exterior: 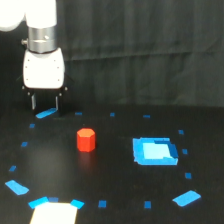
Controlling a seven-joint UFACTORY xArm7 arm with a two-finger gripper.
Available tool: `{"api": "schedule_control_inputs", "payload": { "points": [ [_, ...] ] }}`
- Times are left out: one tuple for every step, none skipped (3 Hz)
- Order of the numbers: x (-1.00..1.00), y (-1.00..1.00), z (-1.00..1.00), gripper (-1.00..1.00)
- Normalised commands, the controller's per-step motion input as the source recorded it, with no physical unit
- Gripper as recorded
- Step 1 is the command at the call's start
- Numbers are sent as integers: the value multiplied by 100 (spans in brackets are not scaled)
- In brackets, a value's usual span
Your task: Pick up the red object from the table
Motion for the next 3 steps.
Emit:
{"api": "schedule_control_inputs", "payload": {
  "points": [
    [58,-59,-17,100],
    [57,-100,-7,100],
    [100,-100,-40,95]
  ]
}}
